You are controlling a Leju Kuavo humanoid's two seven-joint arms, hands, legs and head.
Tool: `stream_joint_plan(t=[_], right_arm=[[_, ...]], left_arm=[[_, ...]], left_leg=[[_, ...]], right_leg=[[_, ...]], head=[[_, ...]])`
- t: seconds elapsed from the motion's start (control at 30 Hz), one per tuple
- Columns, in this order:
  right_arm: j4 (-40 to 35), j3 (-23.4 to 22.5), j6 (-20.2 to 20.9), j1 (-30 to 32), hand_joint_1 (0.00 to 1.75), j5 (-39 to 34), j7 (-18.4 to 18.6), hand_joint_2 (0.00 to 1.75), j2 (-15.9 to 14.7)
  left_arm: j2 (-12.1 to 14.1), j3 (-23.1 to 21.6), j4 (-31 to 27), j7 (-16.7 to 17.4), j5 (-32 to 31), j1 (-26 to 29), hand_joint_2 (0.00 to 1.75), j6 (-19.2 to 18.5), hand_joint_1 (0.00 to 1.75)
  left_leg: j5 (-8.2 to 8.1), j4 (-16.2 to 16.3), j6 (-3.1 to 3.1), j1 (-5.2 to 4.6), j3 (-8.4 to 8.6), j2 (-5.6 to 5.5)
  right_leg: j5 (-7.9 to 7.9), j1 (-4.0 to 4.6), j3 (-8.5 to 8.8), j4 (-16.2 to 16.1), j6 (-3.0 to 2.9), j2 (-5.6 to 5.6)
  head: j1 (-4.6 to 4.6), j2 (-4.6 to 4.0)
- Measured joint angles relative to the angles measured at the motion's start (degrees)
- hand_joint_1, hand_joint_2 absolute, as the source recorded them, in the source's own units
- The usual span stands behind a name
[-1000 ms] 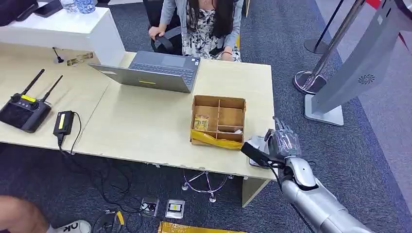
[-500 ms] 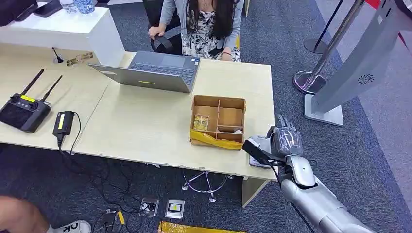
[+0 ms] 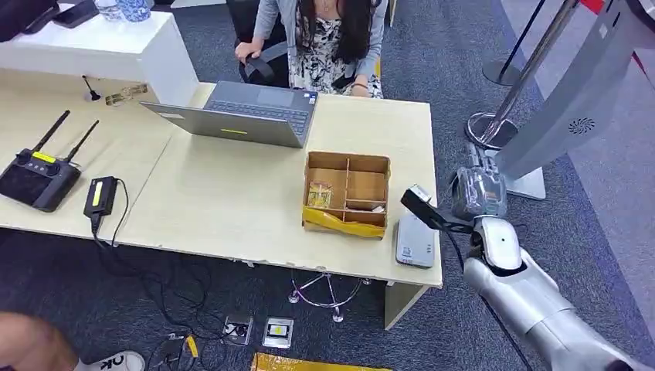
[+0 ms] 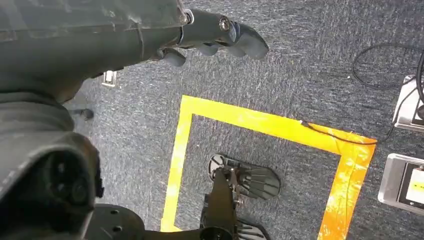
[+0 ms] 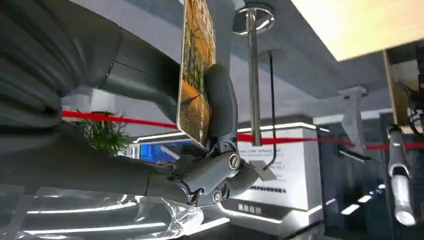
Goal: Pass the card to the sensor for recognition and then transmit it.
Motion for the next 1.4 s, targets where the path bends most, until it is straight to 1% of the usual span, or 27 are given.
stream_joint_plan(t=[0.27, 0.43, 0.83, 0.93, 1.07, 1.2, 1.4], right_arm=[[-4.19, -0.35, -0.09, -1.07, 1.75, 0.72, -0.37, 1.75, 0.28], [-5.02, -0.31, -0.09, -1.74, 1.75, 1.66, -0.85, 1.75, 1.42], [-4.78, -0.28, 0.13, -4.82, 1.75, 2.27, -2.41, 1.75, 6.14], [-4.37, -0.26, -0.24, -5.06, 1.75, 1.59, -3.61, 1.75, 7.52], [-2.03, -0.17, -1.56, -5.33, 1.75, 0.78, -5.77, 1.75, 10.58], [0.39, 0.04, -2.73, -5.33, 1.75, 0.44, -6.69, 1.75, 13.48], [1.90, 0.04, -2.65, -5.51, 1.75, -0.22, -6.71, 1.75, 15.32]], left_arm=[[-0.13, -0.02, 0.00, 0.00, -0.15, -0.10, 0.00, 0.13, 0.00], [-0.28, -0.04, 0.00, 0.00, -0.42, -0.15, 0.00, -0.24, 0.00], [-0.59, -0.46, 0.00, 1.18, -1.12, -0.71, 0.00, -0.77, 0.00], [-0.72, -0.55, 0.00, 1.20, -1.31, -0.81, 0.00, -0.90, 0.00], [-0.92, -1.05, 0.00, 1.35, -1.53, -1.14, 0.00, -0.98, 0.00], [-1.11, -1.40, 0.00, 1.95, -1.51, -1.30, 0.00, -1.25, 0.00], [-1.14, -1.44, 0.00, 1.99, -0.50, -1.28, 0.00, -0.72, 0.00]], left_leg=[[0.00, -0.01, 0.00, 0.01, -0.01, 0.01], [0.00, -0.01, 0.00, 0.00, -0.02, 0.01], [0.00, -0.01, 0.00, 0.01, -0.04, 0.00], [0.00, -0.02, 0.00, 0.01, -0.06, 0.00], [0.00, -0.02, 0.00, 0.02, -0.05, 0.02], [0.01, -0.02, -0.01, 0.03, -0.05, 0.01], [0.00, -0.02, -0.01, 0.03, -0.07, 0.01]], right_leg=[[0.00, 0.01, 0.01, 0.01, -0.01, -0.01], [0.00, 0.01, 0.01, 0.01, -0.01, -0.02], [0.00, 0.02, -0.01, 0.02, -0.01, -0.02], [0.00, 0.01, -0.01, 0.02, -0.01, -0.02], [0.00, 0.02, -0.03, 0.02, -0.02, 0.02], [0.00, 0.05, -0.04, 0.03, -0.02, -0.01], [-0.01, 0.05, -0.05, 0.03, -0.02, 0.00]], head=[[0.00, 0.00], [0.00, 0.00], [0.00, 0.00], [0.00, 0.00], [0.00, 0.00], [0.00, 0.00], [0.00, 0.00]])
